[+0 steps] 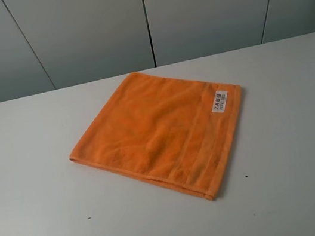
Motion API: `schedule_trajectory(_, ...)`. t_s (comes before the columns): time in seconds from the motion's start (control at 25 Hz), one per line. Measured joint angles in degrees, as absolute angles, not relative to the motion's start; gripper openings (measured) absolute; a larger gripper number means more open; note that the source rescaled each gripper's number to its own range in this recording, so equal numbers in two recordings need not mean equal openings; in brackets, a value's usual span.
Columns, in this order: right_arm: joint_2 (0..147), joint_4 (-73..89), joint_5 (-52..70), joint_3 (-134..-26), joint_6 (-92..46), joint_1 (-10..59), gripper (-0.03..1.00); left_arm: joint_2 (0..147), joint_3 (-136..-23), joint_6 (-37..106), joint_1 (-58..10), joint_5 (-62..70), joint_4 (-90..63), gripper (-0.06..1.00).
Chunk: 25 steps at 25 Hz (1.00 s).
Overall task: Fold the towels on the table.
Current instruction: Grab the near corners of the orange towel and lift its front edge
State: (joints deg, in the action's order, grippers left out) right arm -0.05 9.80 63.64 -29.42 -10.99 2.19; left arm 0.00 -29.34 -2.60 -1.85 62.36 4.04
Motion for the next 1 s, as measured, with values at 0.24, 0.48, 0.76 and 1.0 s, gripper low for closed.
schedule_trajectory(0.24, -0.1, 9.8, 63.6, -29.4, -11.0, 2.2, 1.00, 0.0, -29.3, -2.6, -1.9, 62.4, 4.0, 0.99)
schedule_trajectory(0.48, -0.1, 9.8, 63.6, -29.4, -11.0, 2.2, 1.00, 0.0, -29.3, -2.6, -1.9, 62.4, 4.0, 0.99)
schedule_trajectory(0.76, -0.1, 9.8, 63.6, -29.4, -11.0, 2.2, 1.00, 0.0, -29.3, -2.6, -1.9, 62.4, 4.0, 0.99)
schedule_trajectory(1.0, -0.1, 9.8, 63.6, -29.4, -11.0, 2.2, 1.00, 0.0, -29.3, -2.6, -1.9, 62.4, 4.0, 0.99)
